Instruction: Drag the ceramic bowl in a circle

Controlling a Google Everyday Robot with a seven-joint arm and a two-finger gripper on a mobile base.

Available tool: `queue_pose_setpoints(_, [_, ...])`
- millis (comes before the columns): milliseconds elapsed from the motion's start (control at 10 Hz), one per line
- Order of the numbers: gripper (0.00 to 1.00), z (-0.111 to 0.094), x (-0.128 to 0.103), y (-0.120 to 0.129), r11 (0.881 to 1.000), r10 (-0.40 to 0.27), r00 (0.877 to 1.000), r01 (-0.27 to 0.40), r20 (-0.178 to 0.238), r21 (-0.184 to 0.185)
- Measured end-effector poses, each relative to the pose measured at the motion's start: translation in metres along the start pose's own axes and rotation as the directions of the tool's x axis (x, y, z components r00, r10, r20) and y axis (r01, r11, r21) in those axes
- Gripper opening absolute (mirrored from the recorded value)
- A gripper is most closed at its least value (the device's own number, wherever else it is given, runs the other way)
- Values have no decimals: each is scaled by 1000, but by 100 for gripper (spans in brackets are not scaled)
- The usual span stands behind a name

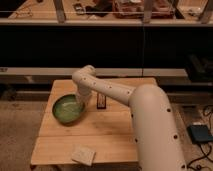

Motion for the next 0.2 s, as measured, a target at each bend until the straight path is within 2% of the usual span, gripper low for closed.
queue_pose_setpoints(200, [0,-3,-12,6,999,-43,999,43,10,8])
